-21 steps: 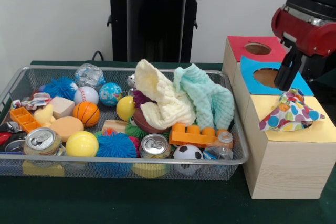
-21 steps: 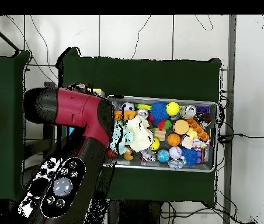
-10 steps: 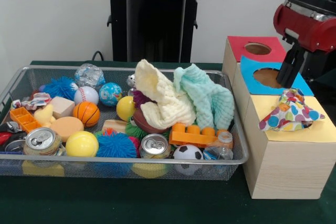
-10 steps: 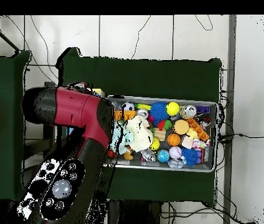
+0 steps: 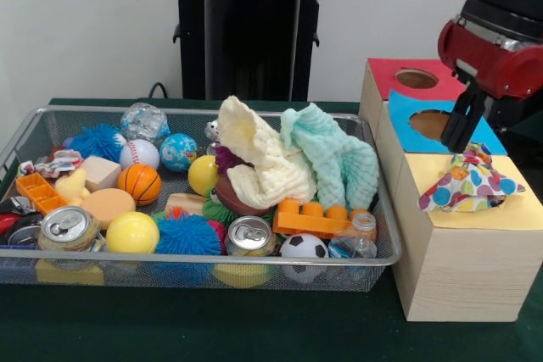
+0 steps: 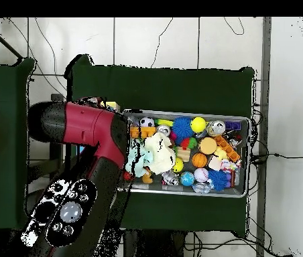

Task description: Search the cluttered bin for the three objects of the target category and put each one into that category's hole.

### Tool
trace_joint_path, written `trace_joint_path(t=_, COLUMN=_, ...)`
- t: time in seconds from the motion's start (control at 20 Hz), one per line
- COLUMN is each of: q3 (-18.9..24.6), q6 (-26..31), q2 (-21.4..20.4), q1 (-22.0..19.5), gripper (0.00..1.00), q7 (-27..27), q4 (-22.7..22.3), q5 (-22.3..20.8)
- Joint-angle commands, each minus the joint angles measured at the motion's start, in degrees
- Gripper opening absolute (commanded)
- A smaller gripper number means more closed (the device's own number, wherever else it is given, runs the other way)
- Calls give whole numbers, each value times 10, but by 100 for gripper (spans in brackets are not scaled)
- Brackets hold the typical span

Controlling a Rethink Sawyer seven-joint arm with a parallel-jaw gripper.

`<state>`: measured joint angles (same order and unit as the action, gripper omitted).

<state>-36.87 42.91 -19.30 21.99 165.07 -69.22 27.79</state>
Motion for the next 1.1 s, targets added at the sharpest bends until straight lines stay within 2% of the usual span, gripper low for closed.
trace_joint_path(t=0.05, q3=62, q6=12, q2=40, q1=-5, gripper=0, q7=108, q4=-47, q5=8)
trace_joint_path(t=0.65, q3=94, q6=-13, q2=52, q1=-10, gripper=0, q7=103, q4=-55, q5=30)
trace_joint_path(t=1.1, q3=147, q6=-34, q2=22, q1=-26, gripper=0, q7=81, q4=-90, q5=71)
